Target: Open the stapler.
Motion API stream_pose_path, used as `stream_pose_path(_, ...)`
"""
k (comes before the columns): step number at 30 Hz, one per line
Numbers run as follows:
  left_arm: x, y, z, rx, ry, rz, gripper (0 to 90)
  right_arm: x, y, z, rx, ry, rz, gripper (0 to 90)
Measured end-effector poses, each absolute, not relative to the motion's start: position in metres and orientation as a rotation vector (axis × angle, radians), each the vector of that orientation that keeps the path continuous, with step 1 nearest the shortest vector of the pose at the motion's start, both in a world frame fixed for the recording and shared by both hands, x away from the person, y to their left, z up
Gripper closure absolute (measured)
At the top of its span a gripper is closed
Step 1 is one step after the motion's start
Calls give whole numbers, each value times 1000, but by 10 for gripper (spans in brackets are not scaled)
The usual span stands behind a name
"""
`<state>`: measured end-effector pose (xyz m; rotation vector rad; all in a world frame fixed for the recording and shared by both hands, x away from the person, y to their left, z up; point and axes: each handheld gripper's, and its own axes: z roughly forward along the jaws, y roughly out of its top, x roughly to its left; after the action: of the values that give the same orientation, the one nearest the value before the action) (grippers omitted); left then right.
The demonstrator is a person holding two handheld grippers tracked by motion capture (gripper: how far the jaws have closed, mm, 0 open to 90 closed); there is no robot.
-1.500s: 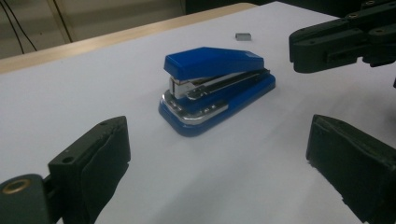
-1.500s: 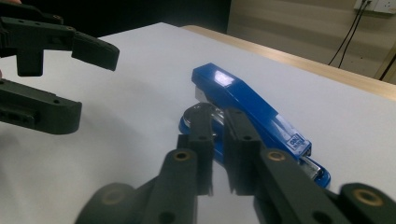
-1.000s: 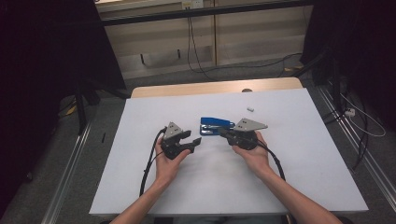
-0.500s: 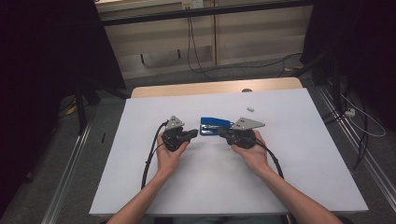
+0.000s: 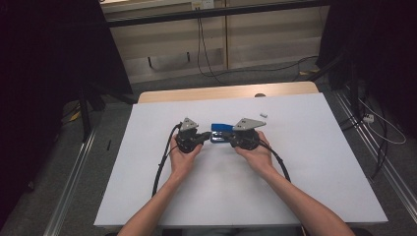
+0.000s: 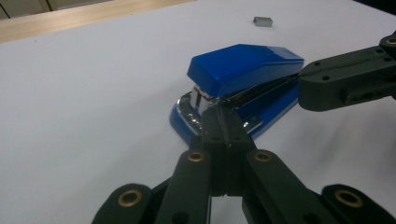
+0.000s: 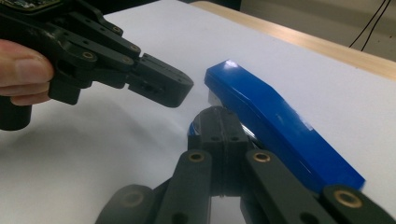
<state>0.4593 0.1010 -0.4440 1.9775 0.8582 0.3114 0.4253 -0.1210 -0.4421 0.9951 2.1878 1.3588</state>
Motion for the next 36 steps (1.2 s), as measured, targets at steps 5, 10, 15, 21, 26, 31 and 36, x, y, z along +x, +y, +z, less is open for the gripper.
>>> stream_pose_path(5, 467, 101, -445, 1967, 875, 308, 900, 433, -118, -449, 1026, 2241, 1305, 900)
stream_pose_path(10, 472, 101, -444, 1953, 883, 310, 900, 441, -114, -450, 1024, 2258, 1271, 900)
stream_pose_path(15, 472, 100, -445, 1978, 872, 335, 900, 446, -108, -451, 1009, 2295, 1218, 900)
stream_pose_path(21, 473, 98, -447, 1980, 879, 333, 900, 451, -101, -454, 1017, 2304, 1203, 900)
stream_pose_path(26, 474, 96, -447, 1979, 879, 343, 900, 452, -100, -454, 1022, 2312, 1201, 900)
stream_pose_path(31, 476, 93, -450, 1982, 884, 337, 900, 453, -100, -454, 1014, 2304, 1189, 900)
stream_pose_path(36, 479, 92, -450, 1978, 893, 339, 900, 452, -98, -454, 1006, 2299, 1187, 900)
